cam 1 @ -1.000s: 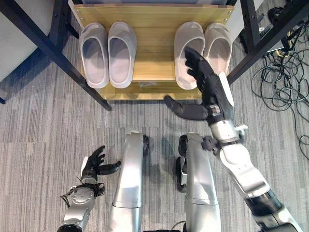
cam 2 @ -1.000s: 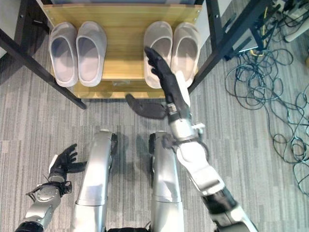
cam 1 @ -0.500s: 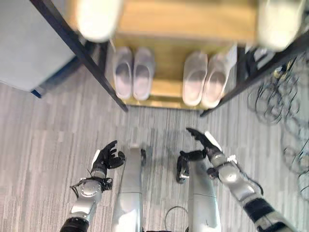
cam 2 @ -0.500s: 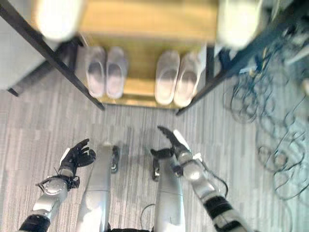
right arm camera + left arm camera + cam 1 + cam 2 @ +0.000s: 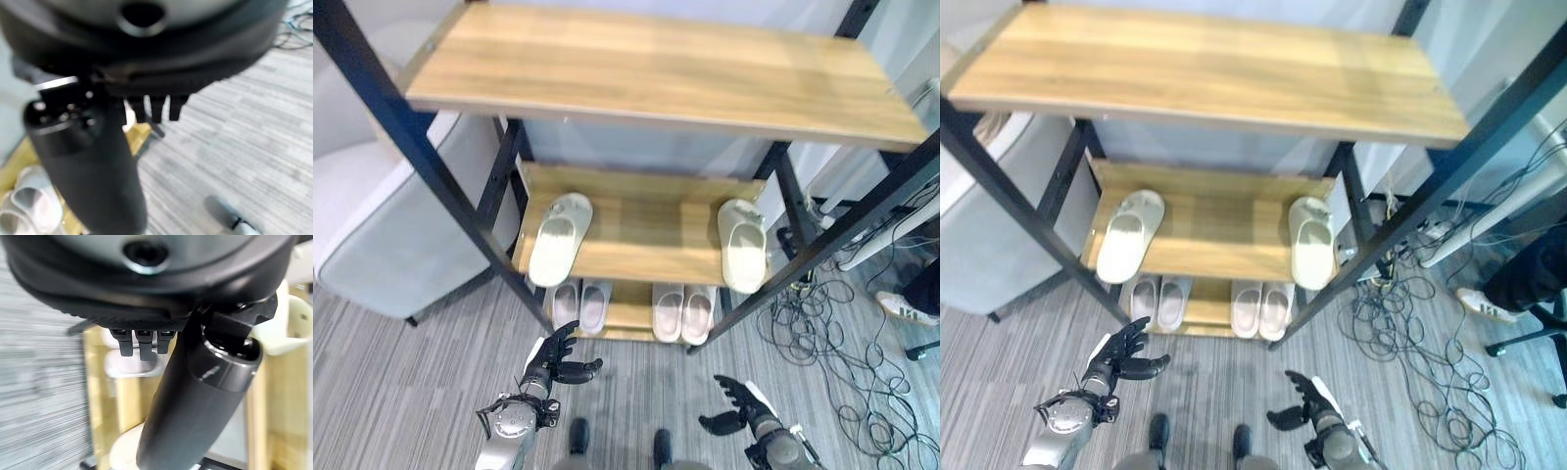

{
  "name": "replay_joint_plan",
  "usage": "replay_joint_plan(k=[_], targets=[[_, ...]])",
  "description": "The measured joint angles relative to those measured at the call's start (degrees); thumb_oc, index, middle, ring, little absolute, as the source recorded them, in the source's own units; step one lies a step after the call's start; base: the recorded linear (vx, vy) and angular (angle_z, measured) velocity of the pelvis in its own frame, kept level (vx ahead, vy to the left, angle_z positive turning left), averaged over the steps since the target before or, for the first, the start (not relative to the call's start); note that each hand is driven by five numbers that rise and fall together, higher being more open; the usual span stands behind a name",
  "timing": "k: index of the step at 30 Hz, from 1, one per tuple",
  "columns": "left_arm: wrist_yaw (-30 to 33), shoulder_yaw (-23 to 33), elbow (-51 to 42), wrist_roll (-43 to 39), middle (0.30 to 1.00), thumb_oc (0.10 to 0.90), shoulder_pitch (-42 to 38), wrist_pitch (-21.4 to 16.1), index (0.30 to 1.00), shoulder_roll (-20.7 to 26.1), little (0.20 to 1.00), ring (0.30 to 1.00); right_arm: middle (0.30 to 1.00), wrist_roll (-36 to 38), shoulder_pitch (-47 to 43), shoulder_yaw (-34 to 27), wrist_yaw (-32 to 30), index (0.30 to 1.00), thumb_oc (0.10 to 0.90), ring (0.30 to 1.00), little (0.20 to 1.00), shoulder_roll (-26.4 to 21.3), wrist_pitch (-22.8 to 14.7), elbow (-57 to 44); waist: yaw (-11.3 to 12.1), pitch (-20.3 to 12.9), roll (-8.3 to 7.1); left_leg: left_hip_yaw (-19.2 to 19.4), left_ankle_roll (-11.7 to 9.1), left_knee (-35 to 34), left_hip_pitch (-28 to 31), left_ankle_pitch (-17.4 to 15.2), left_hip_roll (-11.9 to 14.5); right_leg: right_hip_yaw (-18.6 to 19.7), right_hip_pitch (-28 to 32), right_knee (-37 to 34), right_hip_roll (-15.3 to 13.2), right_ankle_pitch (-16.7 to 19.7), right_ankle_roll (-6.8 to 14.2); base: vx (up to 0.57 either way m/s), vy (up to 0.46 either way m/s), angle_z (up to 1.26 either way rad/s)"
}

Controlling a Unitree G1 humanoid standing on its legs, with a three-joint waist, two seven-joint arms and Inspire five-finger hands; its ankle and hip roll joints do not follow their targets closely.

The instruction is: Arrange the slippers neatly on the shoe rack.

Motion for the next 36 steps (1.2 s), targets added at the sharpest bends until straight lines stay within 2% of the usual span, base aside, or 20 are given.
replay_joint_plan(k=[5, 10, 20, 24, 27, 32, 36], targets=[[-0.1, -1.4, -3.6, 0.4, 0.900, 0.800, 0.2, 0.1, 0.900, -0.1, 0.900, 0.900, 0.900, -0.7, -0.1, -0.5, 0.9, 0.900, 0.800, 0.900, 0.900, 1.5, 0.0, 2.0, -0.4, -1.2, 0.08, 0.5, 0.0, -1.3, 3.3, 0.0, 0.0, 0.1, 4.1, -3.3, 0.1, 0.4, 0.0, 0.07, -0.032, -0.01], [-0.1, -1.5, -12.9, -0.6, 0.900, 0.800, 0.1, 0.0, 0.900, -0.8, 0.900, 0.900, 0.900, -1.1, -0.8, -1.1, 0.9, 0.900, 0.800, 0.900, 0.900, 1.9, 0.0, 5.0, -1.1, -2.4, 1.56, 1.1, -0.3, -1.5, 3.9, 0.1, 0.5, 0.7, 4.3, -3.3, 0.7, 0.6, -0.1, 0.03, -0.045, -0.05], [0.2, -0.4, -18.9, -1.0, 0.900, 0.800, -0.1, 0.0, 0.900, -0.6, 0.900, 0.900, 0.900, -1.1, 2.9, -1.0, 0.9, 0.900, 0.800, 0.900, 0.900, 1.9, 0.7, 6.5, -1.5, -3.8, 3.38, 2.6, -0.4, -1.6, 4.2, 0.0, 0.6, 3.0, 3.6, -3.8, 1.0, 1.5, 0.2, 0.03, -0.027, -0.10], [2.8, 1.2, -18.8, 2.1, 0.900, 0.800, -3.5, -0.2, 0.900, -0.5, 0.900, 0.900, 0.900, -1.1, 2.9, -1.0, 0.9, 0.900, 0.800, 0.900, 0.900, 1.7, 0.9, 6.4, -2.0, -4.2, 4.00, 2.7, -0.4, -1.6, 4.2, 0.1, 0.5, 3.1, 3.5, -3.7, 0.9, 1.6, 0.2, 0.01, -0.005, -0.01], [4.5, 1.5, -16.8, 5.9, 0.900, 0.800, -8.2, -0.2, 0.900, 3.5, 0.900, 0.900, 0.900, -1.1, 2.4, -0.4, 1.0, 0.900, 0.800, 0.900, 0.900, 1.1, 1.0, 6.3, -2.9, -4.3, 4.31, 2.9, -0.5, -1.6, 3.7, 0.2, 0.5, 3.2, 2.9, -3.7, 1.1, 1.7, 0.2, 0.00, 0.002, -0.03], [6.6, 0.9, -14.2, 10.4, 0.900, 0.800, -14.2, -0.3, 0.900, 6.5, 0.900, 0.900, 0.900, -1.0, 2.3, 0.8, 1.5, 0.900, 0.800, 0.900, 0.900, -0.9, 1.2, 6.1, -3.3, -4.0, 4.71, 2.9, -0.6, -1.6, 3.2, 0.2, 0.5, 3.2, 2.5, -3.4, 1.1, 2.1, -0.2, 0.00, 0.000, 0.00], [8.2, -1.7, -9.1, 14.7, 0.900, 0.800, -19.2, -0.5, 0.900, 12.1, 0.900, 0.900, 0.900, -0.8, 1.1, 1.3, 1.5, 0.900, 0.800, 0.900, 0.900, -1.6, 1.2, 6.2, -4.0, -3.6, 4.99, 2.9, -0.8, -1.5, 2.5, 0.4, 0.6, 3.2, 1.7, -3.4, 1.2, 2.2, -0.2, -0.02, 0.008, 0.00]])
